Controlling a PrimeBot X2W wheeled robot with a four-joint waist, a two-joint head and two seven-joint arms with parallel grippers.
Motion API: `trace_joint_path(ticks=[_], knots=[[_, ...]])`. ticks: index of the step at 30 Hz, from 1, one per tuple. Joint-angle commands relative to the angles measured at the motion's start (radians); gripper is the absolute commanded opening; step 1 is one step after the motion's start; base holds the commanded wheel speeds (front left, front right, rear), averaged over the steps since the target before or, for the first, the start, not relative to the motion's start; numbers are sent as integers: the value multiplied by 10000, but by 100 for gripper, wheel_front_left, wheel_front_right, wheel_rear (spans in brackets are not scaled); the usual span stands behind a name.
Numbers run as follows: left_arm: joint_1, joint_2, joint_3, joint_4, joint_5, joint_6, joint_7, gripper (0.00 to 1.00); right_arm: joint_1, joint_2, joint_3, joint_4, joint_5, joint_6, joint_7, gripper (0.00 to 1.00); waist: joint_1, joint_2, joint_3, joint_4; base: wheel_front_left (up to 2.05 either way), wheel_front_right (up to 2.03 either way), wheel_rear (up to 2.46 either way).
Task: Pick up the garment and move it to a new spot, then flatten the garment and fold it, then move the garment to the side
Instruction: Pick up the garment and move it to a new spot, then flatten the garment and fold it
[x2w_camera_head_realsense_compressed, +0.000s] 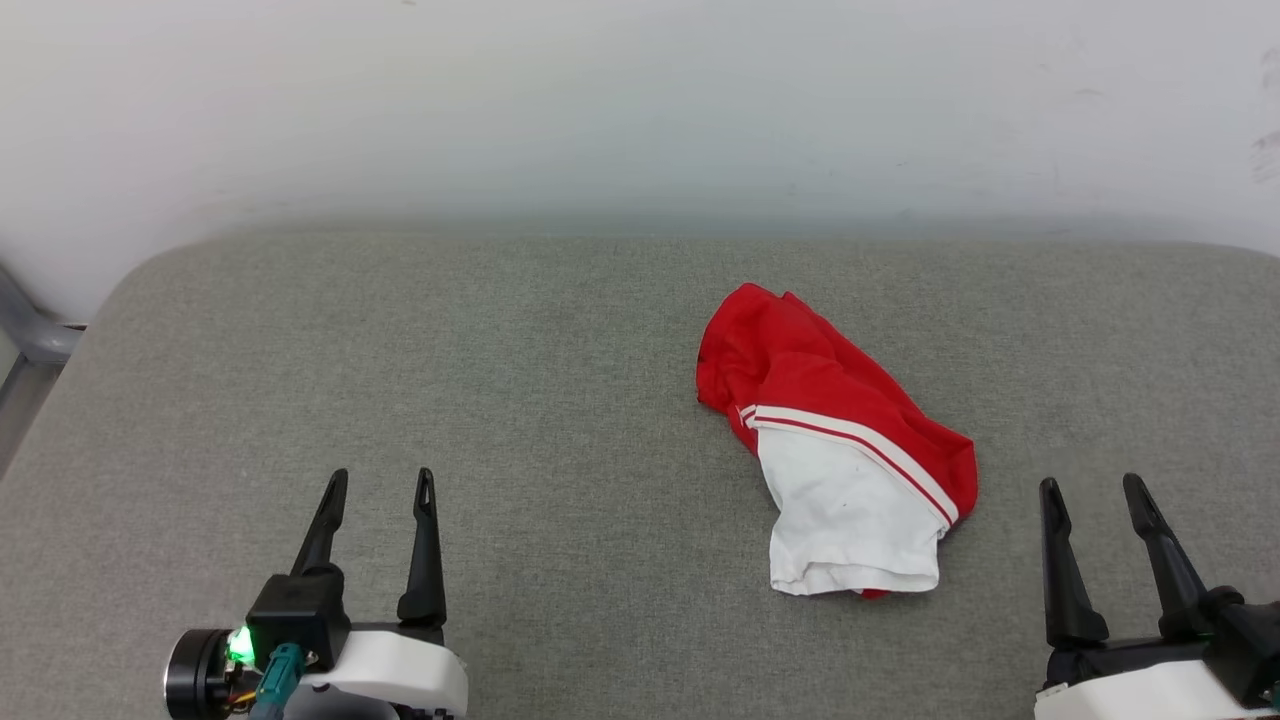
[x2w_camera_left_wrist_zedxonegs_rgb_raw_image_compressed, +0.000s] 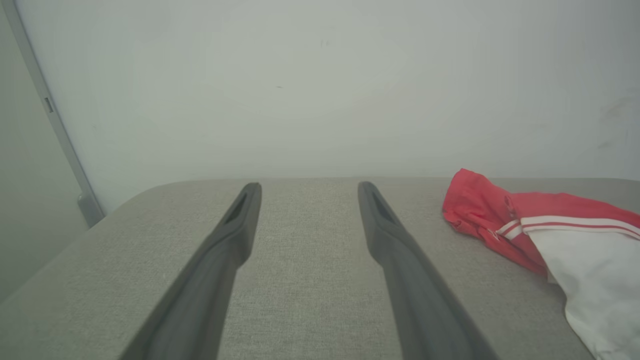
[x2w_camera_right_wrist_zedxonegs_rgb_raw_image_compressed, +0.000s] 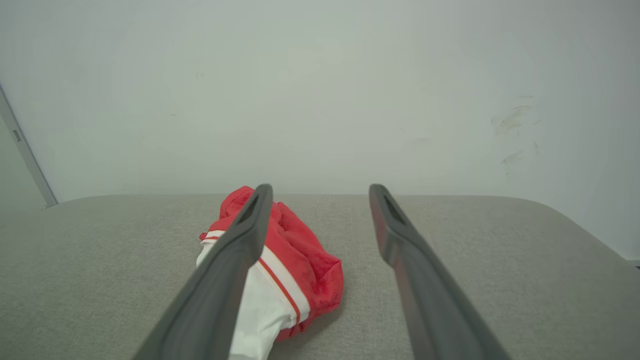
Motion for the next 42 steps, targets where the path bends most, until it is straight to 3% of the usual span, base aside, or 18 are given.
trace_joint_path(ticks=[1, 17, 31, 42], knots=[[231, -151, 196, 42, 167, -171, -26, 100, 177, 14, 2, 105, 114, -7, -19, 100, 1, 0, -36, 1, 0, 0, 0], [646, -1050, 1163, 478, 1308, -1320, -26, 100, 564, 16, 67, 680, 476, -7, -18, 100, 1, 0, -168, 56, 0, 0, 0], [615, -1315, 1542, 618, 1586, -1663, -27, 100, 194, 16, 41, 432, 182, -7, -18, 100, 1, 0, -182, 91, 0, 0, 0], [402, -1410, 1603, 602, 1636, -1823, -27, 100, -1401, -207, 330, -754, -571, -7, -18, 100, 1, 0, 8, 297, 0, 0, 0]])
